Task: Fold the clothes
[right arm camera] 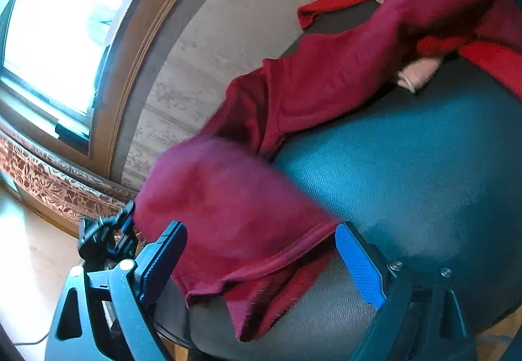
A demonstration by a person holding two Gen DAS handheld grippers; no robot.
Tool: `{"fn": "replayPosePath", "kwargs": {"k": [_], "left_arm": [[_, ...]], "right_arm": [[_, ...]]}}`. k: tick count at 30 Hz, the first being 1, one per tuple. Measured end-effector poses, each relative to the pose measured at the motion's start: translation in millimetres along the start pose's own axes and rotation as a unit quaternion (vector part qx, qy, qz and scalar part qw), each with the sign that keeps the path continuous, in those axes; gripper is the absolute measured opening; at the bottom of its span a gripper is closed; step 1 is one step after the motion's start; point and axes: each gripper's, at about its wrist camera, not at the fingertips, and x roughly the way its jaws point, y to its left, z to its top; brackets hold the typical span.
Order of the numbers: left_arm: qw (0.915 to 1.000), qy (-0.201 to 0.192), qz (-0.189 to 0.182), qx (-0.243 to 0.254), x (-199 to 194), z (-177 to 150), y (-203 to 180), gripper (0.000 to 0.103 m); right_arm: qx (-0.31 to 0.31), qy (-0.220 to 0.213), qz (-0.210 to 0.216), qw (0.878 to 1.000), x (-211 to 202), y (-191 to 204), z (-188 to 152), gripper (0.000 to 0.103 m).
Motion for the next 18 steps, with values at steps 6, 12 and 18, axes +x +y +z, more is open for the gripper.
{"fn": "replayPosePath", "kwargs": {"k": [6,12,18], "left_arm": [[0.9813,-0.081,0.145,-0.097,-85.8,7.7,77.5,0.013],[0.994,0.004,0.099,-0.048,-77.3,-46.4,73.6,0.026],[0.9894,0.076,0.09,0.086,-32.4,-104.4,28.6,0.042]], "right_arm": [[-0.017,0.029,0.002,0.999,12.0,12.2,-11.0,0.094],[-0.04,0.058,-0.003,0.997,27.4,30.2,-11.8,0.094],[-0.025,0.066,-0.02,0.997,20.4,22.8,-16.2,0.097]]}}
